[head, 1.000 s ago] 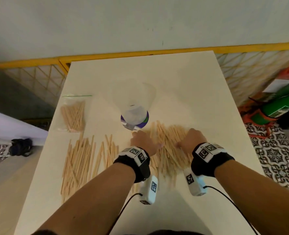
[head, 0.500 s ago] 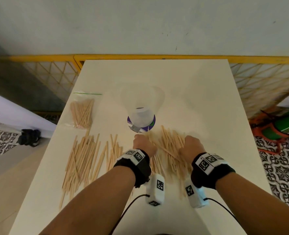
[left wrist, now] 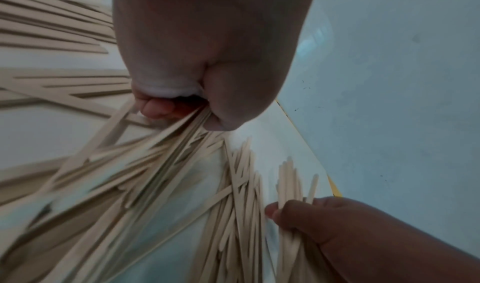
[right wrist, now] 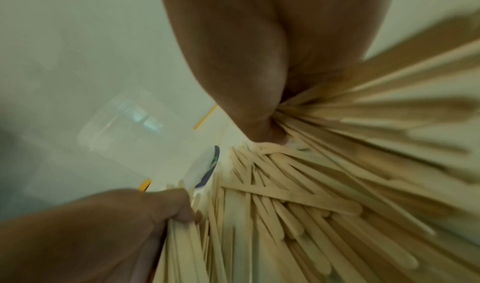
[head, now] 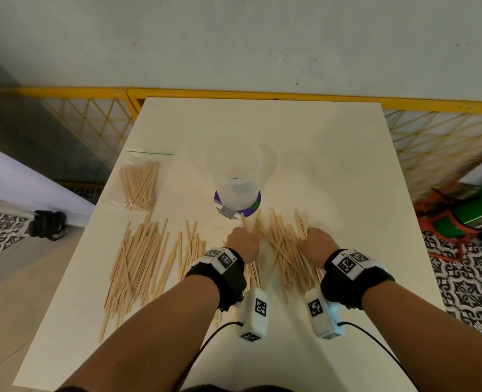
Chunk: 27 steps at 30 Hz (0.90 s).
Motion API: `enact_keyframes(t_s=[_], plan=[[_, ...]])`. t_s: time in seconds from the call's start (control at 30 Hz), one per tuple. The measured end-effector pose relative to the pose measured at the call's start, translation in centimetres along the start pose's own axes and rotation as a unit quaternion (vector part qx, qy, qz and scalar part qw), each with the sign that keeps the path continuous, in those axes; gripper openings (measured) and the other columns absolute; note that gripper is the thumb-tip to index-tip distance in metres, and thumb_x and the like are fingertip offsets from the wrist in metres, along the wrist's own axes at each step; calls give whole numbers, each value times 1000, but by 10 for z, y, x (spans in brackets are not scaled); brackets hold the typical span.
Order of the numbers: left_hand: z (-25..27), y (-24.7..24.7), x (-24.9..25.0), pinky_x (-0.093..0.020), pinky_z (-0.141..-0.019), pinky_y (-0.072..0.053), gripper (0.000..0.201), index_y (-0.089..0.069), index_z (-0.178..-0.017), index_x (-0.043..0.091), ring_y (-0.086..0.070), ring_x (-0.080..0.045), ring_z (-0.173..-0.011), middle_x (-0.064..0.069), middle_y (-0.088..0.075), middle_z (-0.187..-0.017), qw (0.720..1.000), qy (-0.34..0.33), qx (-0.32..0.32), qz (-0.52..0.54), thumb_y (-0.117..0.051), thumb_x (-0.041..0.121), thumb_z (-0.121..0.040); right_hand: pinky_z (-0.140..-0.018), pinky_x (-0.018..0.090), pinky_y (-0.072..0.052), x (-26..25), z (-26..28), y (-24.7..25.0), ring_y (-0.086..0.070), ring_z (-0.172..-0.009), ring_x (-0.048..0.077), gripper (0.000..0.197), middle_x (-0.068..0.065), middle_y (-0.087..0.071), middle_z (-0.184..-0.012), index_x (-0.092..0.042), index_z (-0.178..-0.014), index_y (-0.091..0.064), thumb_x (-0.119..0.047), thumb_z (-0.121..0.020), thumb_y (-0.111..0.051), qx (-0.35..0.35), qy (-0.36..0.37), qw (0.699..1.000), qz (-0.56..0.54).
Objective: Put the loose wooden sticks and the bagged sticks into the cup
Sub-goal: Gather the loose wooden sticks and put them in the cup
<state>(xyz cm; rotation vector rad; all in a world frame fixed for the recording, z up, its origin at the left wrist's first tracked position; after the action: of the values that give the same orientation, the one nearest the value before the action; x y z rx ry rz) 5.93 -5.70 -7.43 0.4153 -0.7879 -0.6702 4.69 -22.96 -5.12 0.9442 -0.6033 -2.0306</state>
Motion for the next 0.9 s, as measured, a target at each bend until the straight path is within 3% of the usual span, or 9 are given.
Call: enact_keyframes(t_s=[0.07, 0.13, 0.2, 0.3, 0.47, 0.57, 0.73, 0.83, 0.9], plan=[[0, 1, -4, -37, -68, -47, 45, -56, -114, -14, -59, -48, -110, -35, -59, -119, 998, 10, -16, 64, -44, 22, -90, -62, 26, -35, 2, 0, 1, -47, -84, 24, 19, 12, -48, -96, 1, -101, -49, -16, -96, -40, 5, 0, 1000, -24], [1, 4, -5, -35, -66, -41, 38, -59, -99, -10, -64, -42, -88, -32, -61, -97, 995, 1, -25, 101, -40, 22, -91, -54, 25, -33, 3, -1, 1, -48, -83, 25, 24, 12, -49, -97, 2, -107, -48, -17, -97, -37, -4, -3, 999, -37], [5, 8, -4, -33, -65, -34, 27, -50, -80, 1, -50, -28, -67, -15, -49, -76, 993, -13, -36, 114, -35, 18, -94, -63, 28, -37, 5, -3, -2, -50, -86, 26, 20, 14, -52, -100, -2, -104, -44, -18, -98, -34, -21, -8, 998, -54], [6, 10, -5, -36, -72, -42, 19, -44, -88, 5, -49, -25, -78, -9, -49, -80, 991, -43, -39, 121, -34, 17, -98, -75, 31, -39, 4, -2, 0, -55, -91, 28, 23, 18, -59, -106, -2, -109, -42, -21, -100, -32, -26, -5, 995, -98], [10, 12, -7, -25, -58, -39, 11, -39, -102, 9, -44, -14, -57, -3, -49, -68, 976, -96, -78, 179, -32, 17, -99, -60, 29, -44, -1, 2, 5, -51, -65, 19, 14, 4, -46, -74, -7, -104, -37, -20, -101, -34, -22, 29, 980, -197], [17, 16, -5, -27, -58, -33, 26, -46, -102, 19, -37, -11, -59, 2, -43, -74, 953, -144, -111, 244, -39, 38, -87, -62, 32, -37, -6, 2, 7, -37, -56, 12, 21, -2, -39, -69, -14, -88, -37, -31, -100, -33, 2, 59, 980, -192], [40, 27, 7, -14, -52, -32, 27, -47, -109, 17, -36, 1, -50, 13, -38, -69, 935, -236, -138, 228, -36, 41, -102, -54, 28, -31, -33, 13, 35, -31, -55, 13, 21, -2, -33, -68, -15, -80, -40, -24, -99, -40, 7, 106, 937, -333], [62, 52, 19, -23, -57, -19, 44, -40, -101, 12, -20, -10, -60, 10, -29, -69, 896, -279, -159, 306, -44, 55, -88, -57, 26, -36, -68, 30, 81, -36, -55, 13, 24, -2, -35, -65, -18, -76, -40, -21, -100, -38, 46, 185, 906, -378], [74, 83, 34, -34, -61, -14, 42, -40, -102, 9, -13, -18, -65, 4, -22, -72, 878, -313, -120, 343, -45, 49, -90, -64, 28, -39, -100, 42, 115, -39, -59, 14, 26, 0, -38, -66, -18, -76, -40, -24, -101, -35, 66, 251, 876, -406]])
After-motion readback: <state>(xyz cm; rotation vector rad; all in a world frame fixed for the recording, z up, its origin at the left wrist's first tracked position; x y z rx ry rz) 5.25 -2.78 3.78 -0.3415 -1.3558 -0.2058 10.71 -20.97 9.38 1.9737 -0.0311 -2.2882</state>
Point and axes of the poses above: each hand's wrist, its own z-axis away from the middle knuckle, its own y-axis out of the back of the hand, x = y × z, the point moved 4 cm from there along -z, towards the middle knuckle
